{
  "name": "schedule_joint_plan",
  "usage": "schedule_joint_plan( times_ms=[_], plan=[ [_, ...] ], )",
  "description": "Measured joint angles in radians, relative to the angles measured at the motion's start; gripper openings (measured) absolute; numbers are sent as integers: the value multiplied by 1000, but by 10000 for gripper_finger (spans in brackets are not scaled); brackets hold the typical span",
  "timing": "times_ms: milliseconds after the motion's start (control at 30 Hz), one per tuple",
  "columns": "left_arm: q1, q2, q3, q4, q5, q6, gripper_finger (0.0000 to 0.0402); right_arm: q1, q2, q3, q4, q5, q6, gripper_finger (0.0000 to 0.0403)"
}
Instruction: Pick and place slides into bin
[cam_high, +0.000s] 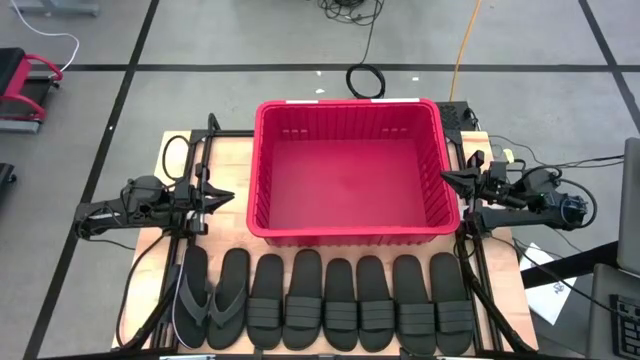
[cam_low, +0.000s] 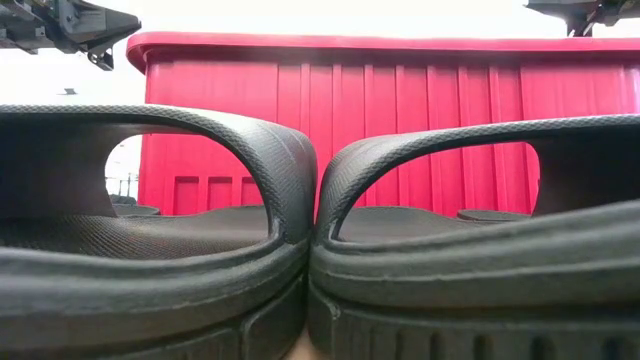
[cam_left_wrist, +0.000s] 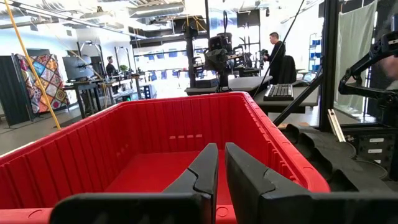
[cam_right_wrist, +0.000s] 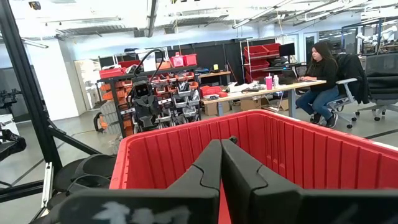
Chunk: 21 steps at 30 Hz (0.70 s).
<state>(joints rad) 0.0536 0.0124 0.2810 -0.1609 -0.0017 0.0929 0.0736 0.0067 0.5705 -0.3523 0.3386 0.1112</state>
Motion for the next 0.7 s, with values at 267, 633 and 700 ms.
schedule_joint_plan(
  times_ms=[267, 633, 700],
  plan=[
    [0, 0, 0, 0, 0, 0, 37, 0, 0, 0, 0, 0, 0, 0],
    [0, 0, 0, 0, 0, 0, 37, 0, 0, 0, 3, 0, 10, 0],
    [0, 0, 0, 0, 0, 0, 37, 0, 1, 0, 8, 5, 24, 0]
  ],
)
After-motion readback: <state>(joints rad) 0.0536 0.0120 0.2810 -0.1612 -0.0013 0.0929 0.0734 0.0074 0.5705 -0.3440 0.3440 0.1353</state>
